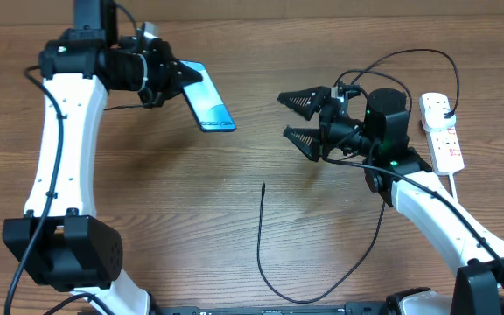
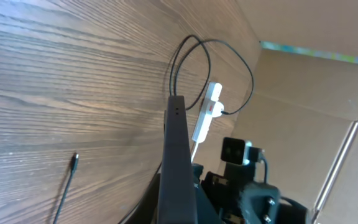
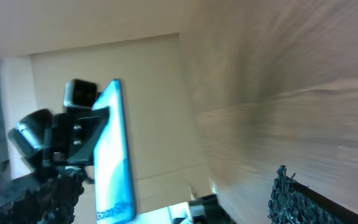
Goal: Plug charger to phone and switch on socket
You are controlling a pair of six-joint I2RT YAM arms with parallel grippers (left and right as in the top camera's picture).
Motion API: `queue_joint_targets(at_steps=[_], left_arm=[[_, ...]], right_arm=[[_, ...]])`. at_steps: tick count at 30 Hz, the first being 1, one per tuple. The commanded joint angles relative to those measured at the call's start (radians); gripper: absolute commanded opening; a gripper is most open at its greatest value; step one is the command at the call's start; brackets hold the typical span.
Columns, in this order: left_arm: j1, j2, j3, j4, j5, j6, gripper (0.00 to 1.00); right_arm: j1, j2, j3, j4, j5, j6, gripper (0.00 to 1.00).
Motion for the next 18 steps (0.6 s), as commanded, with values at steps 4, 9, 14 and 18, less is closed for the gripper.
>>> queue_joint_targets(at_steps=[4,9,14,18], left_arm=[[0.053,0.007,0.006,-0.005,0.079,0.079,0.04],[0.071,0.007,0.006,-0.003,0.081,0.102,0.04],[0.074,0.018,0.006,0.010,0.081,0.108,0.04],[0.074,0.057,0.006,0.013,0.097,0.108,0.04]], right_arm=[[0.015,-0.005,0.169,-0.359,0.129,-0.317,0.99],[0.050,-0.005,0.334,-0.710,0.365,-0.520,0.99],[0.121,-0.005,0.391,-0.890,0.558,-0.611,0.99],[0.196,0.010,0.391,-0.969,0.679,-0.623,1.00]])
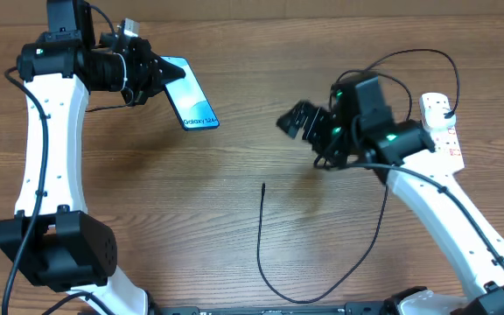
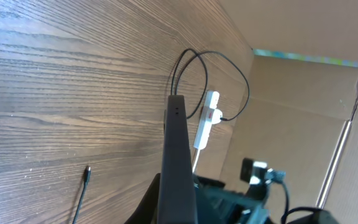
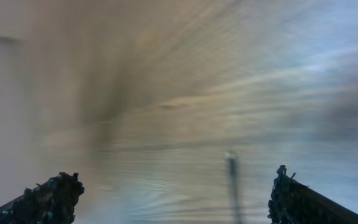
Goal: Plug charger to phone and switch on socket
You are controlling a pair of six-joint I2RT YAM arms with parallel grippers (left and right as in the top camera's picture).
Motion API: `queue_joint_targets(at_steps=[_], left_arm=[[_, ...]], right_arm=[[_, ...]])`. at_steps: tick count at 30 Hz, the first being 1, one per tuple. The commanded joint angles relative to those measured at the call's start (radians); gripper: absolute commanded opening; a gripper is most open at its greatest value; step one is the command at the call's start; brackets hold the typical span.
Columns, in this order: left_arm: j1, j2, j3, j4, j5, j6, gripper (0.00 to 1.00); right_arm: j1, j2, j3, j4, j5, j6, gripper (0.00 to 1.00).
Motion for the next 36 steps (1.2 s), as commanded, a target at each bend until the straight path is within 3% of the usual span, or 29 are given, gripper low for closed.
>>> queue_joint_targets(at_steps=[1,6,14,25,36], left_arm=[[0.006,0.056,0.006,0.006,0.071,0.022,0.04],[0.007,0.140,0.006,0.023,0.147,0.035,0.04],[0.008,0.224,0.006,0.018,0.147,0.074,0.04],[0.025,0.230,0.006,0.011,0.132,0.101,0.04],[0.025,0.230,0.006,0.007,0.120,0.108,0.05]], right_arm=[[0.068,0.012,0.017,-0.034,0.189,-0.062,1.00],[0.166,0.041,0.017,-0.086,0.285,-0.064,1.00],[0.294,0.127,0.015,-0.130,0.359,-0.053,1.00],[0.351,0.330,0.015,-0.124,0.351,-0.031,1.00],[0.417,0.340,0.015,-0.087,0.362,-0.016,1.00]])
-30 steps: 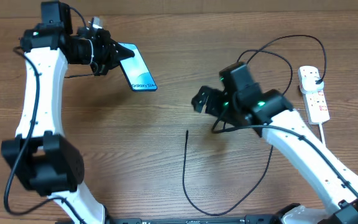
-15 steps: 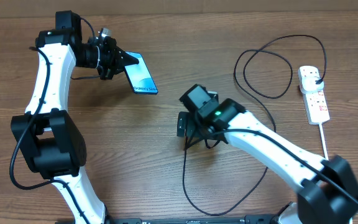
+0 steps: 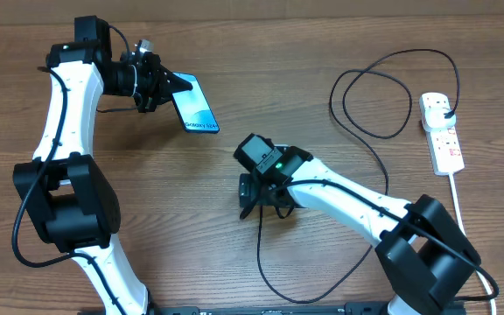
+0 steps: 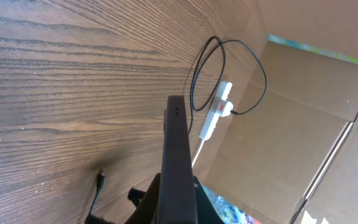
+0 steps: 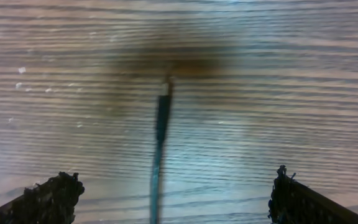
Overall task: Plug charger to phone and switch on socket
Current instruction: 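Lower the right gripper over the black cable's connector end, then close the right gripper on the cable connector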
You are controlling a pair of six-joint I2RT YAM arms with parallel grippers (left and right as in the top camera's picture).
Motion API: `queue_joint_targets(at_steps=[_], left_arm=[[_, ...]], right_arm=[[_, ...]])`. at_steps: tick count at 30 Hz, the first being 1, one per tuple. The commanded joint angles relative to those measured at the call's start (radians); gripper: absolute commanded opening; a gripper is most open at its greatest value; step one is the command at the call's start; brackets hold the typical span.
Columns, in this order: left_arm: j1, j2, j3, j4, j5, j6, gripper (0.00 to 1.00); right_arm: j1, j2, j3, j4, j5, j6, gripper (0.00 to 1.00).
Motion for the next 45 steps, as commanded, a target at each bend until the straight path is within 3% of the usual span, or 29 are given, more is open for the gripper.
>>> queue_joint_targets(at_steps=[1,21,30,34,40,45], left_arm=[[0.006,0.000,0.007,-0.003,0.029,0.027,0.04],[0.023,0.000,0.007,0.005,0.015,0.038,0.04],[0.040,0.000,0.007,0.005,0.016,0.045,0.04],[0.041,0.000,0.007,0.005,0.016,0.046,0.04],[0.042,0.000,0.007,0.005,0.016,0.050,0.04],[0.042,0.000,0.007,0.005,0.016,0.050,0.04]], right_arm=[[0.015,-0.007,0.015,0.005,0.022,0.025,1.00],[0.026,0.080,0.031,0.019,0.055,0.082,1.00],[0.026,0.205,0.161,-0.081,0.056,0.087,0.99],[0.026,0.223,0.173,-0.098,0.061,0.105,0.85],[0.026,0.224,0.173,-0.099,0.067,0.105,0.49],[0.026,0.235,0.173,-0.102,0.067,0.105,0.25]])
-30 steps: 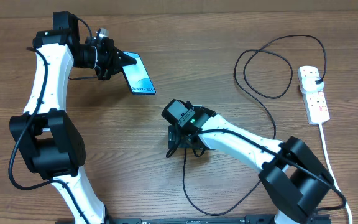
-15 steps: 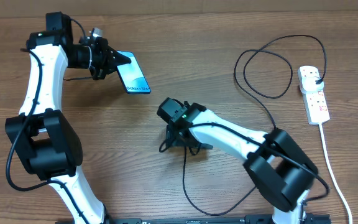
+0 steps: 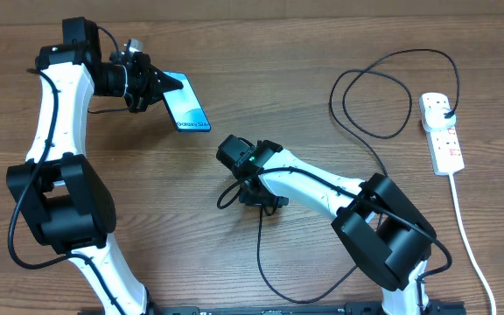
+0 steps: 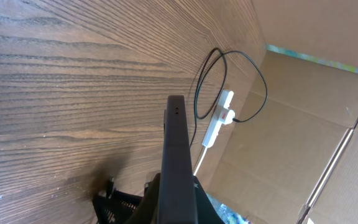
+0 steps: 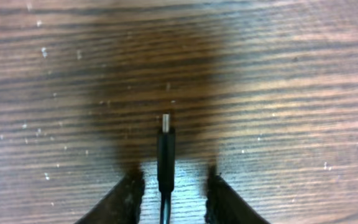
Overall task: Plug charger to phone and switch on socket
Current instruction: 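Close the right gripper on the cable connector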
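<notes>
My left gripper (image 3: 157,83) is shut on a blue-screened phone (image 3: 188,110) held tilted above the back left of the table; the left wrist view shows the phone (image 4: 178,149) edge-on. The black charger cable (image 3: 259,254) loops across the table to the white socket strip (image 3: 441,131) at the far right. Its plug tip (image 5: 165,142) lies flat on the wood at the centre. My right gripper (image 3: 250,191) is down on the table there, open, with one finger (image 5: 126,198) on each side of the plug and a small gap left on both sides.
The cable makes a large loop (image 3: 374,96) near the back right before reaching the strip, which also shows in the left wrist view (image 4: 219,117). Cardboard walls stand behind the table. The right arm stretches across the table's middle.
My right gripper has come down from above the plug, its fingers far apart then, to the table with its fingers close on either side of it. The phone has shifted slightly left.
At first my right gripper was open in the air at the right, facing the phone held by the left gripper. Then it tipped toward the table, then hovered open over the cable's plug at the centre, and now brackets it. The left gripper has kept hold of the phone.
</notes>
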You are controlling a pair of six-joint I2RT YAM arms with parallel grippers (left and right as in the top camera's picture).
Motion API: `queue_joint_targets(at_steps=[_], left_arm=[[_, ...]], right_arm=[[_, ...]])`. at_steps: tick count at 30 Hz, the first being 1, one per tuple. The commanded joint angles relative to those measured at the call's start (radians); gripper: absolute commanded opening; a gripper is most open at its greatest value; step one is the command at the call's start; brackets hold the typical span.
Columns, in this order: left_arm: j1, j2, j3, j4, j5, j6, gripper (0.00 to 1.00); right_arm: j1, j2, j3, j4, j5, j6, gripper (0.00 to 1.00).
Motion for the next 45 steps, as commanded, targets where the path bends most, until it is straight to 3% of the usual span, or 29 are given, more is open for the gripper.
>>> queue_joint_targets(at_steps=[1,7,12,15,23,31,45], left_arm=[[0.002,0.000,0.007,0.000,0.027,0.023,0.04],[0.002,0.000,0.007,-0.001,0.027,0.023,0.04],[0.002,0.000,0.007,0.000,0.027,0.023,0.04],[0.002,0.000,0.007,0.000,0.027,0.023,0.04],[0.002,0.000,0.007,-0.006,0.027,0.023,0.04],[0.002,0.000,0.007,-0.008,0.027,0.023,0.04],[0.002,0.000,0.007,-0.016,0.032,0.023,0.04]], right_arm=[[0.005,0.029,0.017,0.000,0.019,0.007,0.23],[0.003,0.029,0.017,0.002,0.026,0.007,0.10],[0.003,0.029,0.017,0.005,0.030,0.007,0.10],[0.003,0.029,0.017,0.008,0.034,0.006,0.22],[0.003,0.029,0.017,0.020,0.041,0.003,0.24],[0.003,0.029,0.017,0.019,0.035,0.003,0.04],[-0.054,0.028,0.028,-0.033,-0.047,-0.045,0.04]])
